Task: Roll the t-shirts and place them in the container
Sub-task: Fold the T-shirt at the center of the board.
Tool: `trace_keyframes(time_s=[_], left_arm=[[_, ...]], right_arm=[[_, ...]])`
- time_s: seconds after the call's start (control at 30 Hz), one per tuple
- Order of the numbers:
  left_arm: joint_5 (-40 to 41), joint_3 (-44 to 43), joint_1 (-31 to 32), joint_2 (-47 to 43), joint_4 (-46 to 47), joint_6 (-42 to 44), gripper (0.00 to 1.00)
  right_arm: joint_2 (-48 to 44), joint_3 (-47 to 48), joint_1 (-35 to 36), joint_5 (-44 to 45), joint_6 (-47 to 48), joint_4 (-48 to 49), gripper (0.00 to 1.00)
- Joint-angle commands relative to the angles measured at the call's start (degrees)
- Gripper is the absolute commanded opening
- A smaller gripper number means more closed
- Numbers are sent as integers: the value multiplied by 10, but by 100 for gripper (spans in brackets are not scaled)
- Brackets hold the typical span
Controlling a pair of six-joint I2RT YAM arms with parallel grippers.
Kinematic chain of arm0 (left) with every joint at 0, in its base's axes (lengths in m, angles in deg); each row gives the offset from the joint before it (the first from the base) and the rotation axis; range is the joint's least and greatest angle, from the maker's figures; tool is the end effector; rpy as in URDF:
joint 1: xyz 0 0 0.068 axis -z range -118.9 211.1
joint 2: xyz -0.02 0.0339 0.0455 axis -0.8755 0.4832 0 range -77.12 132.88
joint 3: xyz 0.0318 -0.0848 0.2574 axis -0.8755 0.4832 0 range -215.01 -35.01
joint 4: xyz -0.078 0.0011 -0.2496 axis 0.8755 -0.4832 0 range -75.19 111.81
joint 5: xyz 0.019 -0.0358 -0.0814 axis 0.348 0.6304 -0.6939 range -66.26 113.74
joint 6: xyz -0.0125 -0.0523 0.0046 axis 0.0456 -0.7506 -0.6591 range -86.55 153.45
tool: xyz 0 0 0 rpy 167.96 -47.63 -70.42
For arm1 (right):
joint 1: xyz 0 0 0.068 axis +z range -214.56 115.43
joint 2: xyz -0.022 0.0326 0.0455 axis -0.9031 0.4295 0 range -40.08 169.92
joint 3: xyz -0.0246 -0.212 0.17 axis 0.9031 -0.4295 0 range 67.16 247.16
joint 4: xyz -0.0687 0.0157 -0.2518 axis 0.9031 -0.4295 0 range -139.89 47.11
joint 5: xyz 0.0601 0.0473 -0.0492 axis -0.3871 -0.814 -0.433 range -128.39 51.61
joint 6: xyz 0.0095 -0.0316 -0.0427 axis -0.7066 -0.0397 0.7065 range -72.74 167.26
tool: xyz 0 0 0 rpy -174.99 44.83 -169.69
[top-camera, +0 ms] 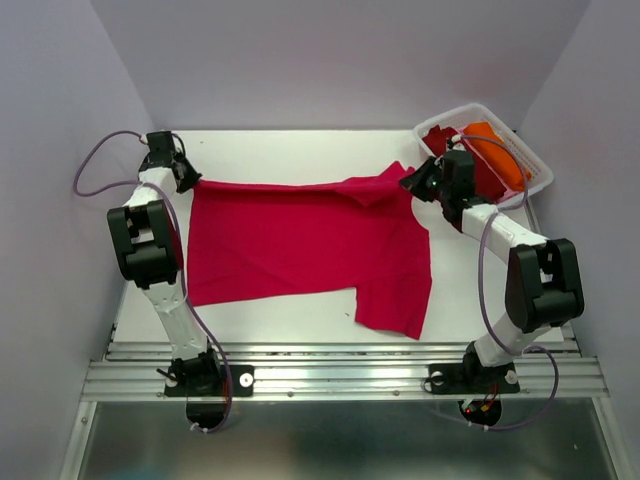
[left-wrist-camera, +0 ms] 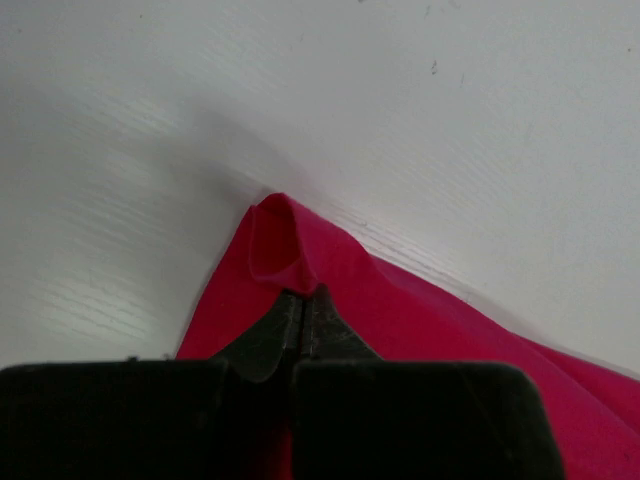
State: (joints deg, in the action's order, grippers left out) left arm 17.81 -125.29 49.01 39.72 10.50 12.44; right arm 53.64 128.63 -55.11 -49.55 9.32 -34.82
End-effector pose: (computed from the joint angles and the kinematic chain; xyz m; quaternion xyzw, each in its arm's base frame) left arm 0.4620 0.0952 0.2260 -0.2338 0.8664 -0.0805 0.4339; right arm 0.3696 0.0684 0.2523 0.1543 0.8228 0.2921 0.4624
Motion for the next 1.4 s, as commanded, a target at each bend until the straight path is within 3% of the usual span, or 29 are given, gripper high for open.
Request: trace_keyframes(time_s=[0.0, 0.83, 1.13, 1.2, 1.27, 1.3, 1.37], left_arm=[[22, 22, -7, -40, -8, 18, 0], [46, 62, -7, -60, -10, 13, 0], [45, 113, -5, -89, -31, -19, 0], [53, 126, 0, -101, -72, -41, 8], [99, 150, 5, -128, -101, -48, 9], [111, 158, 5, -138, -108, -52, 13], [127, 165, 5, -162, -137, -51, 20]], right_arm=[[-34, -28, 3, -17, 7, 9, 1], [-106, -135, 29, -16, 7, 9, 1], [-134, -190, 29, -16, -3, 3, 1], [-134, -209, 29, -16, -7, 1, 8], [-135, -221, 35, -14, -9, -5, 39], [-136, -225, 35, -7, -8, -10, 47], [-146, -233, 35, 16, -3, -30, 53]])
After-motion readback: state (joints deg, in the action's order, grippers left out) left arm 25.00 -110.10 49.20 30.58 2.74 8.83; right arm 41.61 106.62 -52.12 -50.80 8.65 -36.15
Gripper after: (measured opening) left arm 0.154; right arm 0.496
